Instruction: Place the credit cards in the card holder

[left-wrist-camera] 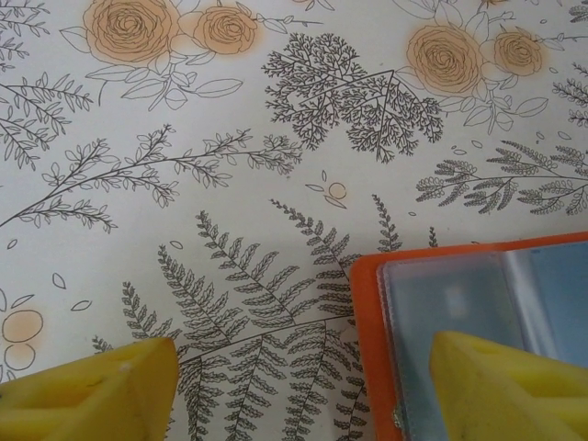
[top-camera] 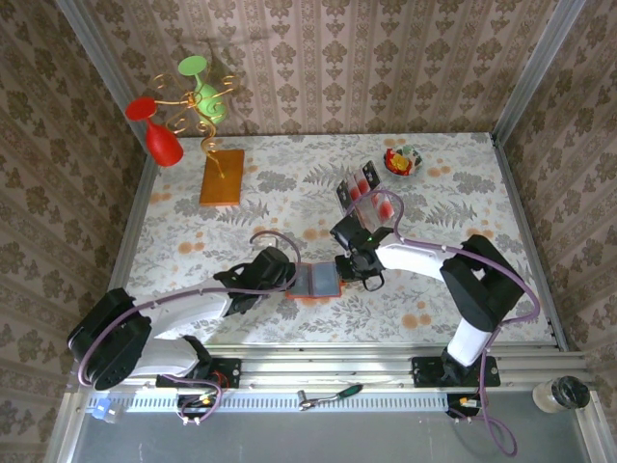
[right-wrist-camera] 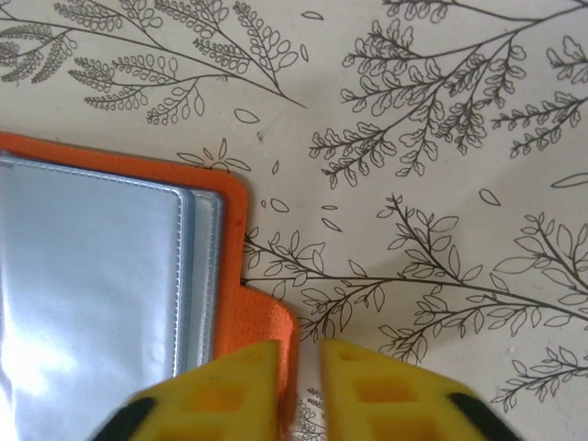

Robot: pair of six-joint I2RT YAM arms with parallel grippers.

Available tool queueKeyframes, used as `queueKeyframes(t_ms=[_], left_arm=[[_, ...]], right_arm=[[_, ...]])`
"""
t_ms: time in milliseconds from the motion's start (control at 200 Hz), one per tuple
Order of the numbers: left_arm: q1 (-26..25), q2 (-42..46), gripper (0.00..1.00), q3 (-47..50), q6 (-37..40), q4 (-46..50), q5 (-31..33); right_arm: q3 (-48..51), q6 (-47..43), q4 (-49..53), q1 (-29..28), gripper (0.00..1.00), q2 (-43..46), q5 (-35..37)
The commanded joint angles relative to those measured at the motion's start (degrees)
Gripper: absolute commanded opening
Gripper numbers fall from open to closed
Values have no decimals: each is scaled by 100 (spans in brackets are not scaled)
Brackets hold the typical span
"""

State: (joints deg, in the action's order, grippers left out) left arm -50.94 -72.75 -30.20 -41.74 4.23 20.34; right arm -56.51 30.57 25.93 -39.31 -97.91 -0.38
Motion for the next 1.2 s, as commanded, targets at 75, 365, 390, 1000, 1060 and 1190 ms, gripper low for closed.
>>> queueKeyframes(t_ms=[75,365,390,1000,1060,1190], left_arm=[[-42,11,76,-180,127,42,38],[-32,35,82,-298,245,164,93],[-30,33,83,-310,261,172,93],[14,-29,96,-357,370,179,146],[14,-16,97,-347,362,174,148],[14,6,98,-321,342,166,146]], right_arm=[[-508,-170,437,213,37,539,-7],[-2255,-1133,1621,1073,44,364,265],[-2383,-1211,1703,1112,44,261,305],[-4149,-1940,2601,1206,37,-1695,1143],[-4256,-1958,2644,1206,36,-1819,1201],[-4427,-1963,2676,1206,30,-2024,1294]])
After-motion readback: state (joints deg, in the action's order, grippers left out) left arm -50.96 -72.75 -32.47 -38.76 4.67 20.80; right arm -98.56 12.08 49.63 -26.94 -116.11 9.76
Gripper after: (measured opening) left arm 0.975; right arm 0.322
